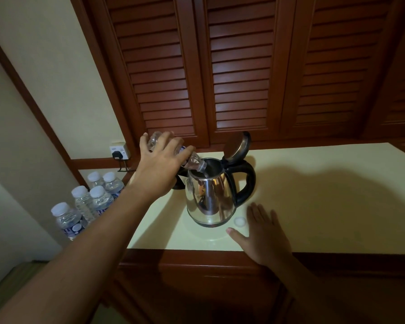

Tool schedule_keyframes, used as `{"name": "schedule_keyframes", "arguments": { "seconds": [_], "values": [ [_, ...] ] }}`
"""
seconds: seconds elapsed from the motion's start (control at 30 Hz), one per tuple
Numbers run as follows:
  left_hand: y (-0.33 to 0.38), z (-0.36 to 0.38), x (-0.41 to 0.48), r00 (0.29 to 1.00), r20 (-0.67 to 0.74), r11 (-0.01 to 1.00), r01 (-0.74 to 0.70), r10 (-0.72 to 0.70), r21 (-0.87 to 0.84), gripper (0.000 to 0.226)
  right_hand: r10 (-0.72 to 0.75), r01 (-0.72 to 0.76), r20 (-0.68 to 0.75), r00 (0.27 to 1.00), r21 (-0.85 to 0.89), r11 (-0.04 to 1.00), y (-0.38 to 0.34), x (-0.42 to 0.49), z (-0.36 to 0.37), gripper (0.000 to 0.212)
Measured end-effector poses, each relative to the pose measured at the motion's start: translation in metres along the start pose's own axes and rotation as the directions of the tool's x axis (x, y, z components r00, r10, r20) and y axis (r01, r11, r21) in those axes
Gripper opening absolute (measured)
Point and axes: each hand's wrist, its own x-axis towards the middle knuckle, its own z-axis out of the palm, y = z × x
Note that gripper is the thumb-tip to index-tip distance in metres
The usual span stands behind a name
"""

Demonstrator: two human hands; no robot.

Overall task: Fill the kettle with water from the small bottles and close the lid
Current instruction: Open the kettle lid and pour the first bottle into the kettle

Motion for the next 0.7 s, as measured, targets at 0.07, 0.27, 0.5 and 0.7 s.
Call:
{"name": "schedule_keyframes", "arguments": {
  "seconds": [0.07,0.27,0.5,0.7],
  "values": [
    [0.0003,0.0002,0.0006,1.000,-0.010,1.000,-0.008,0.009,0.013,0.096,-0.002,0.002,-0.008,1.000,0.006,1.000,0.0003,-0.0001,0.0007,0.105],
    [0.0022,0.0001,0.0029,1.000,-0.003,0.999,-0.009,0.009,0.032,0.098,-0.021,0.021,-0.036,0.999,0.022,1.000,0.0036,0.0011,0.0048,0.100],
    [0.0051,-0.0027,0.0034,1.000,-0.007,0.996,-0.025,0.026,0.083,0.095,-0.019,0.022,-0.044,0.999,0.085,0.996,0.0073,0.0024,0.0078,0.088],
    [0.0052,-0.0038,0.0010,1.000,0.021,0.998,0.013,-0.015,0.055,0.096,-0.049,0.063,-0.085,0.995,0.169,0.984,0.0068,-0.0018,0.0032,0.055]
  ]
}}
